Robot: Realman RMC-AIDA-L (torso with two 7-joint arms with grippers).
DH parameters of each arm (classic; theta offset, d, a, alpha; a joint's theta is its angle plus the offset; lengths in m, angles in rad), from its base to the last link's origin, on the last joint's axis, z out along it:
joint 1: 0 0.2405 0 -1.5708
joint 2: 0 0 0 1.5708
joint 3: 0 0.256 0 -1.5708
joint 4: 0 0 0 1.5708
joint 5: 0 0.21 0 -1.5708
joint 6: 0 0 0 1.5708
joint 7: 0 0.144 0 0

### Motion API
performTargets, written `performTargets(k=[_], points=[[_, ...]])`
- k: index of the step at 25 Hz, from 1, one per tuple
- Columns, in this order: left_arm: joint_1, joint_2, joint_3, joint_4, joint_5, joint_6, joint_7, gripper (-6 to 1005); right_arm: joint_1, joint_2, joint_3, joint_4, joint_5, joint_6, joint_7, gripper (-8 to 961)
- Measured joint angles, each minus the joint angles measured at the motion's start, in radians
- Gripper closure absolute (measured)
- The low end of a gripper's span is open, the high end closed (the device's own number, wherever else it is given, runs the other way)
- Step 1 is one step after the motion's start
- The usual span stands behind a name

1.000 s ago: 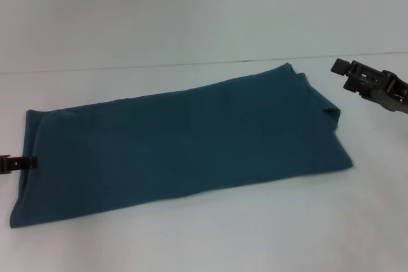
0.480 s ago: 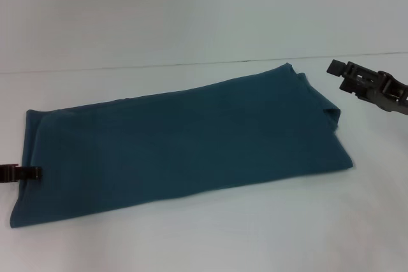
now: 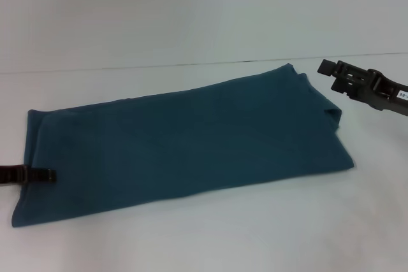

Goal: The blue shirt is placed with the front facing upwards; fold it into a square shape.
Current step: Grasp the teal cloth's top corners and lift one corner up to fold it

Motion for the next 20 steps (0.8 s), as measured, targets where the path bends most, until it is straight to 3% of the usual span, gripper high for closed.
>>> performTargets(k=[5,10,13,20], points=[[-0.008,-0.005,0.003,0.003,-0.002,0.0,0.001,215,0.008,0.0,-0.011,0.0,0.0,0.007,0.001,35],[0.004,-0.036,-0.002,-0.065,-0.003,0.014,0.0,247,0.013,-0.001,-0.022,0.0,0.0,0.013,0.01,35],[0.004,-0.04,-0.006,-0.071,-0.008,0.017,-0.001,284,0.013,-0.002,-0.022,0.0,0.0,0.015,0.012,36],[0.004,-0.049,-0.016,-0.089,-0.011,0.018,-0.006,538,0.016,-0.003,-0.023,0.003,0.0,0.016,0.013,43]])
